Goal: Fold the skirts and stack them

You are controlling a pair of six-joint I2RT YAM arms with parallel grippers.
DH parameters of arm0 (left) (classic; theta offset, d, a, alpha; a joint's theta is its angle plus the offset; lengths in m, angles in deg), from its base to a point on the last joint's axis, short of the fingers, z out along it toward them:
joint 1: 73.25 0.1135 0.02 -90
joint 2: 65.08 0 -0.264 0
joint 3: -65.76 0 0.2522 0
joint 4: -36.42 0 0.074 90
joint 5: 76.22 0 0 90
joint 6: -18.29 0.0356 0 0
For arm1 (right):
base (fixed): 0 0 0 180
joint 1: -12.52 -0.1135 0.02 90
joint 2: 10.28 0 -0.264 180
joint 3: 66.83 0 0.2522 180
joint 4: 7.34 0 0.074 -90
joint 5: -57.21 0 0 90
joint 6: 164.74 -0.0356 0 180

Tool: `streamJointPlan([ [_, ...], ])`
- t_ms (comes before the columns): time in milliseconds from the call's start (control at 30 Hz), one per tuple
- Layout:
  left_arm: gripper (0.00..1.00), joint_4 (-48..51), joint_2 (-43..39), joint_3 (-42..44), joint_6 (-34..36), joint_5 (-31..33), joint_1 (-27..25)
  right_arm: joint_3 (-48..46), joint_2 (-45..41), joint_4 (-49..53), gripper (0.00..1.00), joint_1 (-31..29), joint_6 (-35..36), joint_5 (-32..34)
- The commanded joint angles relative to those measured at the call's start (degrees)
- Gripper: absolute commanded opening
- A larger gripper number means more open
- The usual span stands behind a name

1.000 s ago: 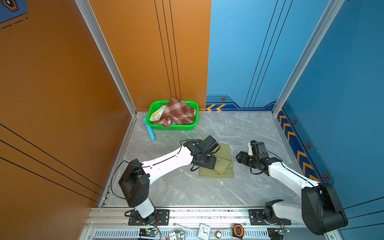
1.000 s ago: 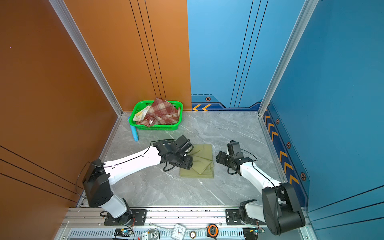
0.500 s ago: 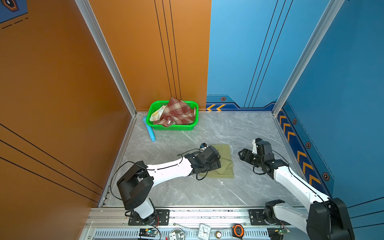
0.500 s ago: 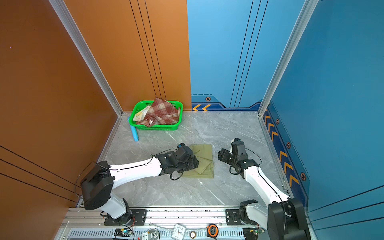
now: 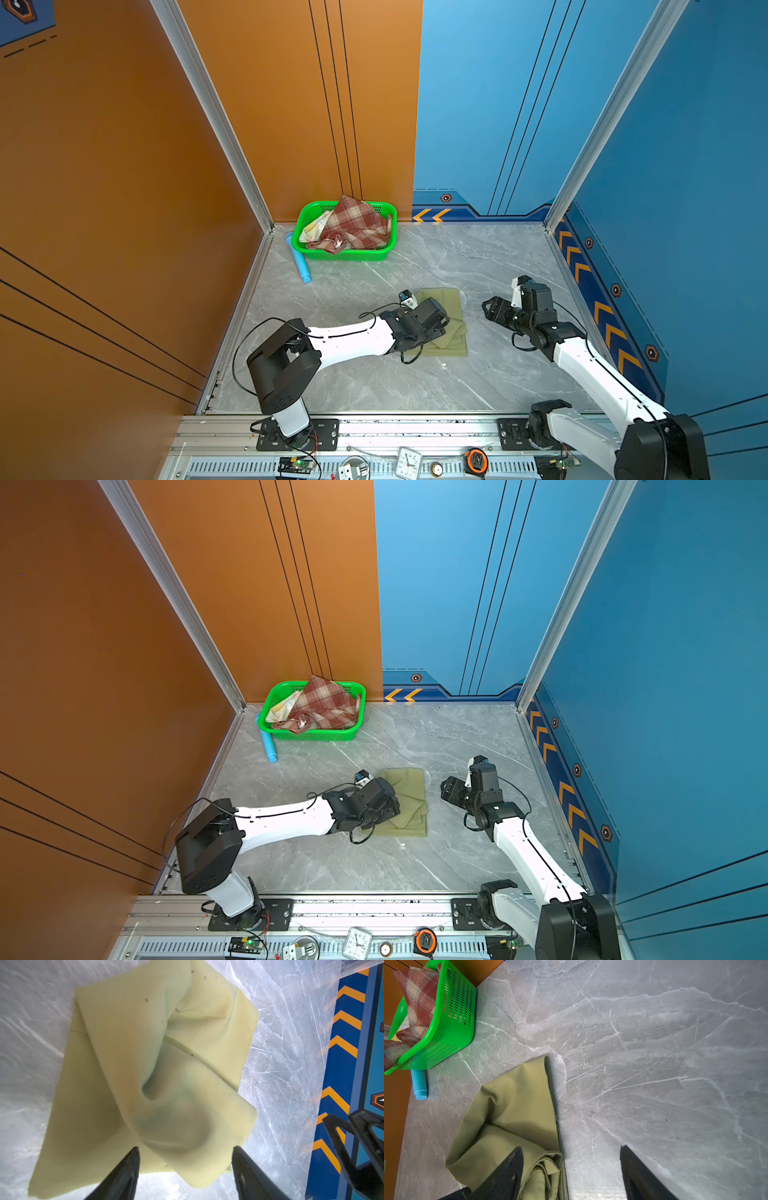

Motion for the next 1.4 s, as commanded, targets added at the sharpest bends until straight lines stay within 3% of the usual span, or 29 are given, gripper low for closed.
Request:
streamJointPlan([
  [0,0.71,2.89,-1.6,1.2,-2.79,2.93,-0.78,0.29,0.75,-0.03,0.74,0.32,0.78,-1.61],
  [300,0.71,-2.32,3.38,-1.42,-2.01,2.02,-1.18,-0.77,0.38,-1.21,0.74,0.33,0.46,-2.55],
  [833,0.69,-2.49,9.29,-6.42,1.5,2.07,-0.31,-1.21,-0.19,-1.94,0.74,0.82,0.33,-2.86],
  [1067,0.69,-1.4,10.54,-13.74,6.74,3.06,2.26,-1.54,-0.73,-1.88,0.74,1.29,0.15,-3.08],
  [1367,0.7,-2.05,18.6,-24.89,12.67,0.54,6.81,-1.55,-1.36,-0.68,0.74,1.41,0.2,-3.18],
])
